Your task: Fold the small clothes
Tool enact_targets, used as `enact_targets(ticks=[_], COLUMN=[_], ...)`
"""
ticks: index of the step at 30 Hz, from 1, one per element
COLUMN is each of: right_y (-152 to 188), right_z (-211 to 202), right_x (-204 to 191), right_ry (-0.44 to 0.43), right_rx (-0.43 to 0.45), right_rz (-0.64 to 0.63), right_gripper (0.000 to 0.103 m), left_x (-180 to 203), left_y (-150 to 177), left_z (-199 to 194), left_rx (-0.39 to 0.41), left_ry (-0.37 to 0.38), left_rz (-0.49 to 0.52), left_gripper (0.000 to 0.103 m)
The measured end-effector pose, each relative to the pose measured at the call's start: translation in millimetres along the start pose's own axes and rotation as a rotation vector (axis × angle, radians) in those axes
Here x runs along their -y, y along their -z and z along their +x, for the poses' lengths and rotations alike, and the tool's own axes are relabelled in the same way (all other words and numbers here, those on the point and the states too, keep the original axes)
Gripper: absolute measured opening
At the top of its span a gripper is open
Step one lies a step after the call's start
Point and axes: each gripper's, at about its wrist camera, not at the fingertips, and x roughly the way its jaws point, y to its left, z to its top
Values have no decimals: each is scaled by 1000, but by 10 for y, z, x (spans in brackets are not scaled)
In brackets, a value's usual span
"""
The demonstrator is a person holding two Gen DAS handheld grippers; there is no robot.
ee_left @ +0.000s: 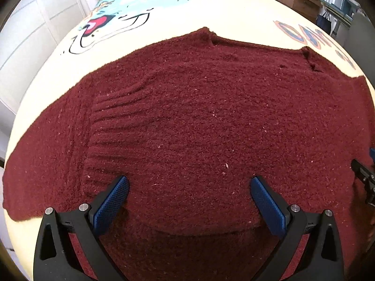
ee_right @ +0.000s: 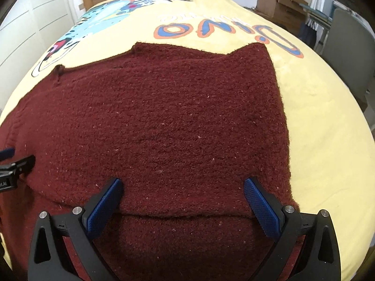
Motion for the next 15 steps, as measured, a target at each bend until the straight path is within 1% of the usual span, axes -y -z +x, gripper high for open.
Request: enact_targets(ticks=[3,6,8,9,11,13,15], right_y=[7,-3,-12,-30,-73,-101,-113], right_z=[-5,-20,-69,-121,-299,-454,-622], right_x=[6,-37,-57,-60,-40,-25,-32], right_ry=[1,29,43,43,28,11,2], right_rx=[-6,2,-2,-13,-16,-16,-13], right_rz=[-1,-5,-14,-11,13,23,16], right_gripper=[103,103,102,102,102,102,103], left_x=[-17,-43,-64,-99,-230,-459,-686], left_y=[14,0,-25,-26,-42,-74,-89], left_z=[-24,-57,-148,-235,-435,-686,-862], left_rx=[3,3,18,38,85,134,148], left_ry=[11,27,43,47,41,31,23], left_rz=[-19,-25,-23,-29,-50,-75,-94], left_gripper=[102,102,101,101,101,101,102])
